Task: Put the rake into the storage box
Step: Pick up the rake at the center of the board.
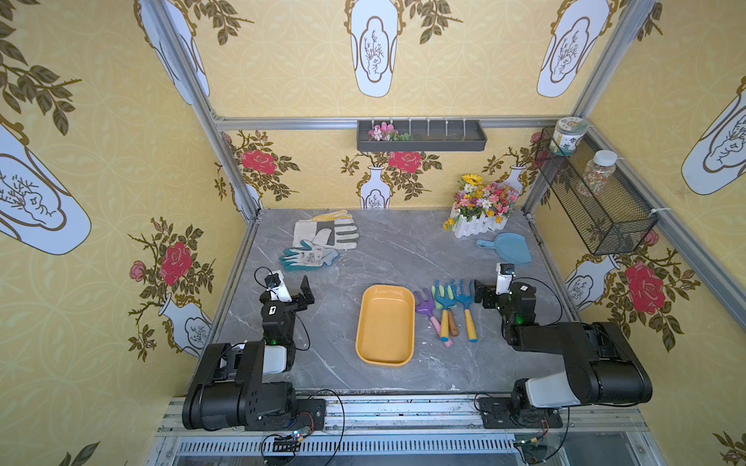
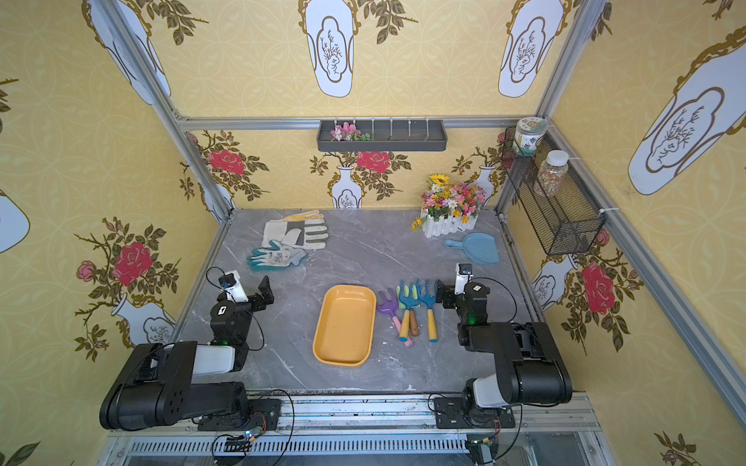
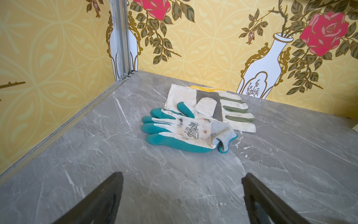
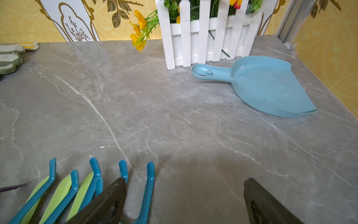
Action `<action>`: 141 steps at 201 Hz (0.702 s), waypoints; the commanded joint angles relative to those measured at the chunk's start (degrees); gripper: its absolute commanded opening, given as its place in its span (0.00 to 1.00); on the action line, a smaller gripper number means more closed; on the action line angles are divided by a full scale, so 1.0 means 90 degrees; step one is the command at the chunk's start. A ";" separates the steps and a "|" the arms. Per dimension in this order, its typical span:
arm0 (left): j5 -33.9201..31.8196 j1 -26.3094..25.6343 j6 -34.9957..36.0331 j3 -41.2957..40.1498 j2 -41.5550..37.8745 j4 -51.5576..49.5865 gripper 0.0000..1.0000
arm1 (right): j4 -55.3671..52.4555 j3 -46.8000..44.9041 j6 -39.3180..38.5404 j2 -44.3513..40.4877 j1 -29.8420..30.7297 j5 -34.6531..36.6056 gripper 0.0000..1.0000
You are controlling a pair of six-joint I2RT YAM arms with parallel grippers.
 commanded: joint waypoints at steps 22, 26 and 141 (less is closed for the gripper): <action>0.0024 0.0007 0.0009 0.0004 0.0055 0.0099 1.00 | 0.0001 0.0036 0.0040 0.0011 0.0001 -0.0038 0.97; 0.0024 -0.0001 0.0009 0.0011 0.0061 0.0099 1.00 | 0.0001 0.0031 0.0038 0.0011 0.0002 -0.0039 0.97; 0.0002 -0.0003 0.0005 -0.0012 0.0012 0.0100 1.00 | 0.0020 0.0041 0.0109 0.0021 -0.0037 -0.0145 0.97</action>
